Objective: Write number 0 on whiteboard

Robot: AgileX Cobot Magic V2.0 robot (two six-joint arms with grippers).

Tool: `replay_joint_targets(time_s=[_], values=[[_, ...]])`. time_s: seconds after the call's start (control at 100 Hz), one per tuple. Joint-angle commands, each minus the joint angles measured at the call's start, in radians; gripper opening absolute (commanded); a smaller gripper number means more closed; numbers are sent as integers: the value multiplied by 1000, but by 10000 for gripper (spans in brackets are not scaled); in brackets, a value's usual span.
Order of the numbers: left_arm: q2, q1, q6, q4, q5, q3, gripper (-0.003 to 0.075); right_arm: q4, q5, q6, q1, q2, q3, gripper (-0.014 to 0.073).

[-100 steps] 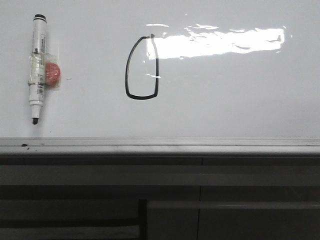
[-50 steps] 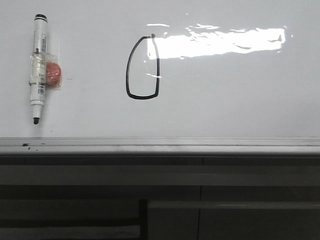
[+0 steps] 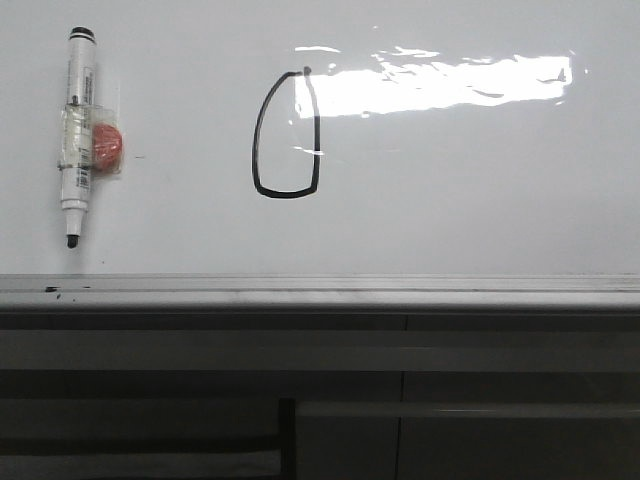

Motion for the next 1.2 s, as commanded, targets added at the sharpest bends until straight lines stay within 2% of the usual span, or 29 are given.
replay_joint_targets(time_s=[0.0, 0.34, 0.46, 0.52, 0.6, 0.65, 0.84, 0.98, 1.05, 1.19], values=[[-29, 1, -1, 4, -58, 32, -20, -6, -77, 0, -2, 1, -27, -69], [-29, 1, -1, 4, -60, 32, -20, -6, -98, 0, -2, 1, 7, -69], [-29, 1, -1, 4, -60, 32, -20, -6, -262, 0, -2, 1, 124, -69], [-29, 1, -1, 4, -60, 32, -20, 1, -162, 0, -2, -17, 106, -69], [-29, 1, -1, 4, -62, 32, -20, 1, -163, 0, -2, -47, 120, -69], [-29, 1, -1, 4, -62, 32, -20, 1, -111, 0, -4, -83, 118, -69], [-29, 1, -1, 4, -64, 32, -20, 1, 3, 0, -26, -343, 118, -69], [-27, 3, -1, -13, -64, 32, -20, 7, 46, 0, -107, -354, 118, -69], [-27, 3, -1, -13, -64, 32, -20, 24, 74, 4, -181, -365, 118, -69], [-27, 5, -1, -18, -64, 32, -20, 150, 113, 11, -425, -364, 118, -69]])
